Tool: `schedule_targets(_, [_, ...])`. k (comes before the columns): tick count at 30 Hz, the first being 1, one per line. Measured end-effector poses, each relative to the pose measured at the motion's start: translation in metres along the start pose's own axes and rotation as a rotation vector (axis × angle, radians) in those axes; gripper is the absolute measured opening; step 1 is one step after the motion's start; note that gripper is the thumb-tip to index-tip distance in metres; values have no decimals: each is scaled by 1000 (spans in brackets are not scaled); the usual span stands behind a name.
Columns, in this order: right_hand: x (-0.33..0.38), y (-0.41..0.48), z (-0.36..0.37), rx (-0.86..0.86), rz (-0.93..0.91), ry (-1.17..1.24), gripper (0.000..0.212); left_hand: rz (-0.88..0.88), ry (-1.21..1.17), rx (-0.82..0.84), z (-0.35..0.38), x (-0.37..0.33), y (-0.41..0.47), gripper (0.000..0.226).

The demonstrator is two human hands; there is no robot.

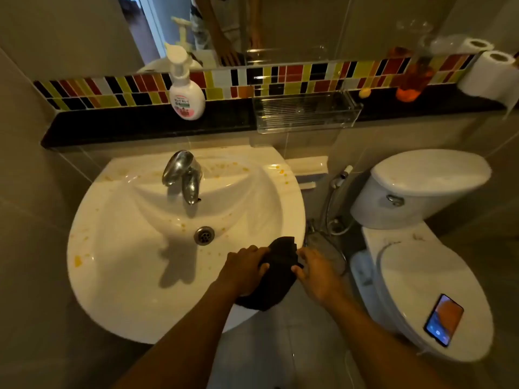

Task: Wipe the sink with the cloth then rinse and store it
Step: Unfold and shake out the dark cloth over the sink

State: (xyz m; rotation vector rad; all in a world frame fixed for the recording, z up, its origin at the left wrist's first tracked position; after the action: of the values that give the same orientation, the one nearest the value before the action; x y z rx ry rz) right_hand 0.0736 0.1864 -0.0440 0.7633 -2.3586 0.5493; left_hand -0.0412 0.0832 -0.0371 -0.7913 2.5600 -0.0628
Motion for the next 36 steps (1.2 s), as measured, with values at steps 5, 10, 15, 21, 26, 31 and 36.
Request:
schedule_targets(5, [-15,2,11,-7,81,101,22,-49,-83,-12,7,3,6,38])
schedule_targets(10, [-20,4,11,8,94,126,13,-43,-57,-54,0,5,7,28])
schedule_targets(15, [-15,4,7,22,42,79,4,8,-7,-127,-17,-7,2,16])
schedule_targets(21, [1,-5,-10,34,10,95,2,92,35,-191,-46,-28,-7,15])
schedule_targets(26, [37,-9,-44,-17,-98,34,7,110,73,-183,-75,-36,-17,16])
schedule_targets(31, [76,-10,-92,-105,-186,13,4,85,38,-221,-123,-51,-26,20])
schedule_targets(36, [112,-26,-136,-208,-260,12,13,80,-133,-207,-155,-71,-35,22])
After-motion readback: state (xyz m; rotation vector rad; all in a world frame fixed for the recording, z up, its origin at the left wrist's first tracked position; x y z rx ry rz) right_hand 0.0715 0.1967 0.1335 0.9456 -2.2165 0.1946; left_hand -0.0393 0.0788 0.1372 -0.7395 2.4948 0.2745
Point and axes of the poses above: each hand's wrist, its own y-axis towards the middle knuckle, its own z-axis out of the palm, x = y × z, the point moved 10 cm from there along y, towards the middle knuckle, and after that the axes turned 13 degrees about -x, right-handed, at the moved point
